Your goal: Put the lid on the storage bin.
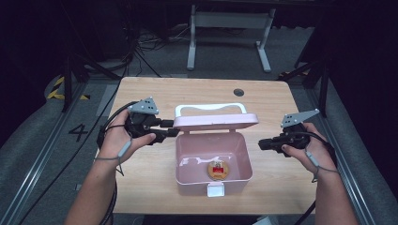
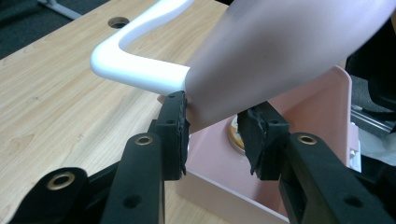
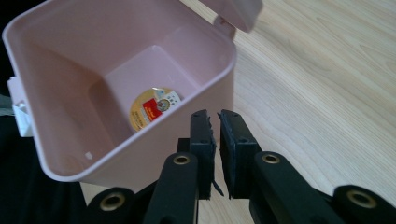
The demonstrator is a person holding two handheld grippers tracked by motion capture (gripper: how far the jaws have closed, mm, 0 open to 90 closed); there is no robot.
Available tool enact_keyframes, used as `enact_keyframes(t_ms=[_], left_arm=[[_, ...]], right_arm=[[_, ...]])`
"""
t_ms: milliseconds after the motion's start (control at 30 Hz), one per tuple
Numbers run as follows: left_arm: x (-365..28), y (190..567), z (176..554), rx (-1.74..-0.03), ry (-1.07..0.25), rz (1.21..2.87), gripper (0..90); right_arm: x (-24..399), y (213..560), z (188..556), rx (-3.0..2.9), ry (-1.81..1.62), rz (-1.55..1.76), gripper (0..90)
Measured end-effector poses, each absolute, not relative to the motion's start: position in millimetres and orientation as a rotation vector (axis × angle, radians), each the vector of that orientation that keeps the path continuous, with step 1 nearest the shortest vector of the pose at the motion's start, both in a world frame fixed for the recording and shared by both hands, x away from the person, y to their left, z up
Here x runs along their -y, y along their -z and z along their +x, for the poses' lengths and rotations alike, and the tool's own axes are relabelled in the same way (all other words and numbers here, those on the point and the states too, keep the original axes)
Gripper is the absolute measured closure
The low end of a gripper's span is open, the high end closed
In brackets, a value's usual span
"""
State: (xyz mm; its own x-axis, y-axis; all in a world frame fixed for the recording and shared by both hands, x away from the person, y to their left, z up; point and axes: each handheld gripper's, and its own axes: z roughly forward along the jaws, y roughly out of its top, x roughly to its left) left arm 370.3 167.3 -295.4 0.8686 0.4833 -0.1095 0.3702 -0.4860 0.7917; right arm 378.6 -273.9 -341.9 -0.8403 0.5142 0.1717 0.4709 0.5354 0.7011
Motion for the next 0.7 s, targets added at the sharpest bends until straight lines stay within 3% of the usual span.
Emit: enact_keyframes(t_ms=[433, 533, 700], left_arm=[[-167, 303, 364, -0.6, -0.082, 2.221, 60.3], [-171, 307, 364, -0.633, -0.026, 2.222, 53.5], [-180, 310, 362, -0.666, -0.003, 2.239, 51.3]], right_arm=[[262, 331, 374, -2.704, -1.302, 0.755, 85.4], [260, 328, 373, -2.694, -1.336, 0.727, 86.2], [256, 324, 373, -2.691, -1.361, 0.687, 87.9]])
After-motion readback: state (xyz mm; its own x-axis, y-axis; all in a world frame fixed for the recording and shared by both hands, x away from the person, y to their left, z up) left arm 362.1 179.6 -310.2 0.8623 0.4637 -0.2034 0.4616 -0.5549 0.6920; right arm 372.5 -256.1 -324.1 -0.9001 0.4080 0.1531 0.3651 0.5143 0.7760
